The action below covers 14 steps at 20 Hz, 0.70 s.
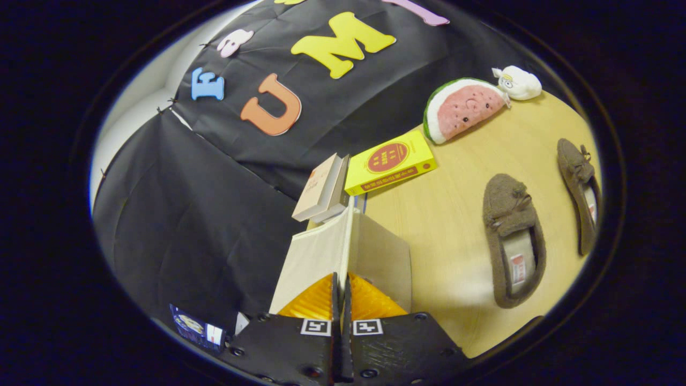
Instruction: Open the storage box then place both shoes into the box .Put the left shoe in first, then the right shoe, with the right side of both shoes facing outward in a uniform manner.
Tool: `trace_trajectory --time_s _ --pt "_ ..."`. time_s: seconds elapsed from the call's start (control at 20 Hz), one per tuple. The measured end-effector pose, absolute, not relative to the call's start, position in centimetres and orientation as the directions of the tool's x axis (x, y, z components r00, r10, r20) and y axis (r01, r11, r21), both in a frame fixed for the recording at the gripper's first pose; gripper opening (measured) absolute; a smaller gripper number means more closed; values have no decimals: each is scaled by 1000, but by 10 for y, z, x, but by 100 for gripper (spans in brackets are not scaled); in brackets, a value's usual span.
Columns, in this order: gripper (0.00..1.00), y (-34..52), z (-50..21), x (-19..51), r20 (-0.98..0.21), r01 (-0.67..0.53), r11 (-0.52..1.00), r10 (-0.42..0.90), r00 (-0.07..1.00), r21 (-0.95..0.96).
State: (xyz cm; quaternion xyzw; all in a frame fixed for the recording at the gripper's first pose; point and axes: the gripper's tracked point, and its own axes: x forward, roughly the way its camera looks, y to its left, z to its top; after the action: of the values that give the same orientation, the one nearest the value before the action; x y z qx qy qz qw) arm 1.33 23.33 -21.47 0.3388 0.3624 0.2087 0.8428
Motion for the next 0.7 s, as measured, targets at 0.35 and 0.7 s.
trace_trajectory --time_s 0.35,0.7 --pt "0 267 -115 19 -404 -300 721 628 665 625" --pt "0 381 -28 14 -338 -511 690 710 618 513"
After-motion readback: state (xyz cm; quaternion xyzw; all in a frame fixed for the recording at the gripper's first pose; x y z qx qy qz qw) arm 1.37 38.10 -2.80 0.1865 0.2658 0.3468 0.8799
